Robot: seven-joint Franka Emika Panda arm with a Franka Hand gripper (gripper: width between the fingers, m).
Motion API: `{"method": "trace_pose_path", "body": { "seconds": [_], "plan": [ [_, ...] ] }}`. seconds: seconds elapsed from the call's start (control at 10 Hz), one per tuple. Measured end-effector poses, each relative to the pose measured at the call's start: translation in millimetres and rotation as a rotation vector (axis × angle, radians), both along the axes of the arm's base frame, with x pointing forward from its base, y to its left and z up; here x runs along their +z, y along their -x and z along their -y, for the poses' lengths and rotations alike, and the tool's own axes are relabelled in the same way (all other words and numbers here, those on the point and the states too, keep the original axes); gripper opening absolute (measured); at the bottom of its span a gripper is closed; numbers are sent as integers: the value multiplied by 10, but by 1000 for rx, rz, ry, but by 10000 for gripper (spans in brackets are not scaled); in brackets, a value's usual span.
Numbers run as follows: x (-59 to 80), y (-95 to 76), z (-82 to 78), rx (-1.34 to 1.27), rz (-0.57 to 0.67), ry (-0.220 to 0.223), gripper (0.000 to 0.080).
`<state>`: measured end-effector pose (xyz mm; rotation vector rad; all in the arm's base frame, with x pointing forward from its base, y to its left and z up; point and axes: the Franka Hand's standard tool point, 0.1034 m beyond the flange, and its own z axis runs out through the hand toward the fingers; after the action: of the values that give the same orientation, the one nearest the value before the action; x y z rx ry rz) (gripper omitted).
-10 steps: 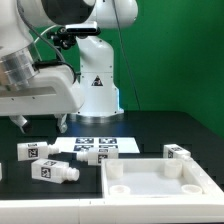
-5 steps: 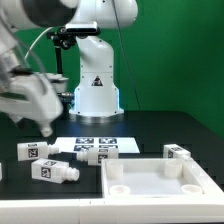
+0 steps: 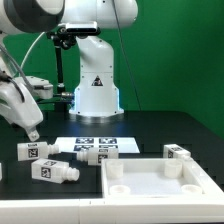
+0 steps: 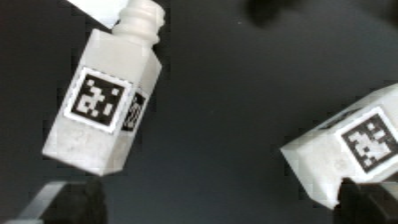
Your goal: Assemble one leg
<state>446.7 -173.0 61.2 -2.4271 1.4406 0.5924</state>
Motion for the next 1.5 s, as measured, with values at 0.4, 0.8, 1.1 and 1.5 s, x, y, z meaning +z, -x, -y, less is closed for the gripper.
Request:
{"method": "trace_pose_path", "body": {
  "seconds": [0.4, 0.8, 1.1, 1.5],
  "plan": [
    [-149, 403, 265, -181, -121, -296, 649],
    [-229, 425, 255, -190, -179, -386, 649],
    [-541, 596, 208, -269, -220, -433, 649],
    [-573, 626, 174, -282, -226, -441, 521]
  ]
}}
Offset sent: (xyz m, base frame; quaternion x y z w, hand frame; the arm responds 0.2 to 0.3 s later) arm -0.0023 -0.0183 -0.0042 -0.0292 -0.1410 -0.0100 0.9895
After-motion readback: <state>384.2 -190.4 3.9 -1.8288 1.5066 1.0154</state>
